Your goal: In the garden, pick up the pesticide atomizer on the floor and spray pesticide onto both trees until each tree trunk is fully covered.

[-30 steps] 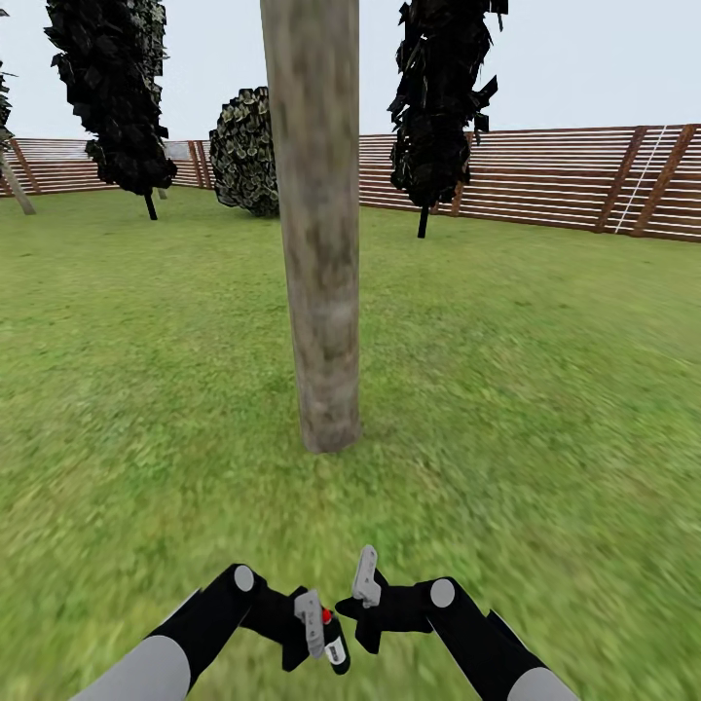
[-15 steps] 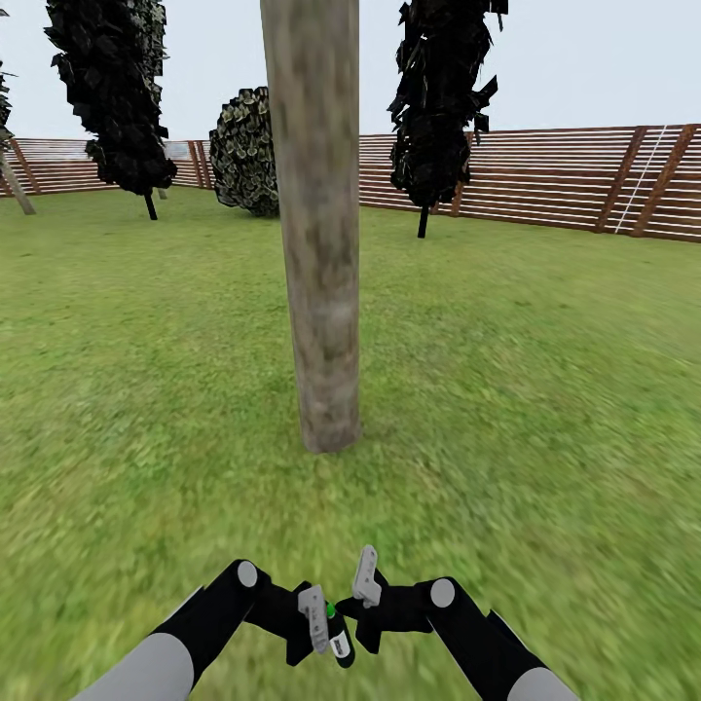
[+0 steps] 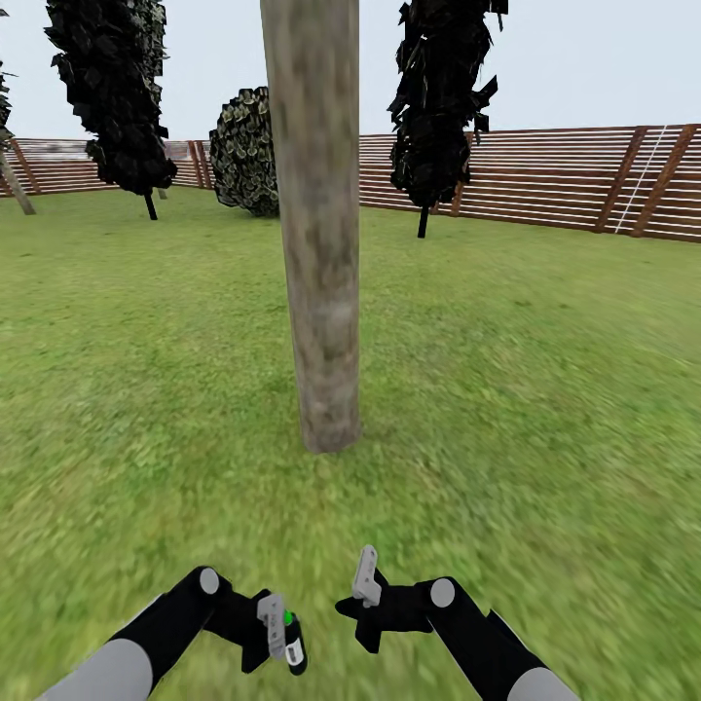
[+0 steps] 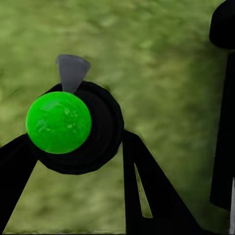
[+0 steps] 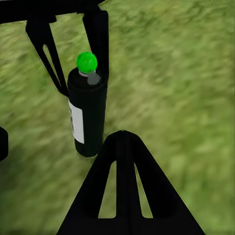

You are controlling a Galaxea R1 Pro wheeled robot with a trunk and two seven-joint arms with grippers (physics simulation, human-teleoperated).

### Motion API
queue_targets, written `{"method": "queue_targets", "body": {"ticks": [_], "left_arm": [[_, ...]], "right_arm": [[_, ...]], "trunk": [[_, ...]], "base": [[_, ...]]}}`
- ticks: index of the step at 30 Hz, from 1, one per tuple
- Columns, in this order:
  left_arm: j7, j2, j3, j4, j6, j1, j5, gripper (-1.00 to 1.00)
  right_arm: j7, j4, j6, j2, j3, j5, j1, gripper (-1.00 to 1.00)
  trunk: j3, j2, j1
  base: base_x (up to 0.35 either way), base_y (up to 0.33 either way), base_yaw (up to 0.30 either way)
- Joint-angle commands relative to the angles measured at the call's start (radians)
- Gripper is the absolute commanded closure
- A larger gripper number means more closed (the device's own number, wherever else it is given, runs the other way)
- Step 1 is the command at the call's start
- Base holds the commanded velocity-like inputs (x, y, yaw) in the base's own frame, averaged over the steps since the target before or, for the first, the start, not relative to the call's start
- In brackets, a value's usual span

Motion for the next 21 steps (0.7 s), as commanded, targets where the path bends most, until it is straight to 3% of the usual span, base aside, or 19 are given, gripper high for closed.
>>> {"method": "queue_targets", "body": {"ticks": [1,8,9,10,11,14,17,18,19,21], "left_arm": [[-0.001,0.013,-0.003,-0.002,-0.007,0.0,-0.003,1.0],[-0.001,0.088,-0.003,-0.003,-0.009,0.002,-0.003,1.0],[0.076,0.166,0.133,-0.001,0.001,0.005,-0.163,1.0],[0.13,0.168,0.189,0.0,0.001,0.005,-0.165,1.0],[0.27,0.163,0.302,0.02,0.0,0.005,-0.161,1.0],[0.387,0.137,0.373,0.085,-0.001,0.006,-0.134,1.0],[0.535,0.093,0.444,0.166,-0.001,0.006,-0.078,1.0],[0.562,0.088,0.455,0.178,-0.001,0.006,-0.067,1.0],[0.635,0.074,0.485,0.207,-0.001,0.006,-0.036,1.0],[0.706,0.053,0.513,0.239,-0.001,0.006,0.006,1.0]], "right_arm": [[0.001,0.0,-0.009,0.0,-0.001,0.011,0.0,1.0],[0.001,0.001,-0.009,0.0,-0.001,0.011,0.0,1.0],[-0.162,0.018,-0.011,-0.036,0.002,0.01,0.001,-1.0],[-0.264,0.046,-0.012,-0.052,0.002,0.007,0.003,-1.0],[-0.573,0.186,-0.013,-0.062,-0.011,-0.007,0.004,-1.0],[-0.824,0.287,-0.015,-0.06,-0.05,-0.068,0.004,-1.0],[-0.979,0.38,-0.042,-0.061,-0.069,-0.169,0.004,-1.0],[-0.994,0.393,-0.052,-0.062,-0.07,-0.186,0.005,-1.0],[-1.026,0.431,-0.09,-0.066,-0.074,-0.235,0.005,-1.0],[-1.05,0.479,-0.145,-0.071,-0.076,-0.287,0.005,-1.0]], "trunk": [[-0.001,0.0,0.0],[-0.001,0.0,0.0],[-0.001,0.0,0.0],[-0.001,0.0,0.0],[-0.001,0.0,0.0],[-0.001,0.0,0.0],[-0.001,0.0,0.0],[-0.001,0.0,0.0],[-0.001,0.0,0.0],[-0.001,0.0,0.0]], "base": [[0.0,0.0,0.0],[0.0,0.0,0.0],[0.0,0.0,0.0],[0.0,0.0,0.0],[0.0,0.0,0.0],[0.0,0.0,0.0],[0.0,0.0,0.0],[0.0,0.0,0.0],[0.0,0.0,0.0],[0.0,0.0,0.0]]}}
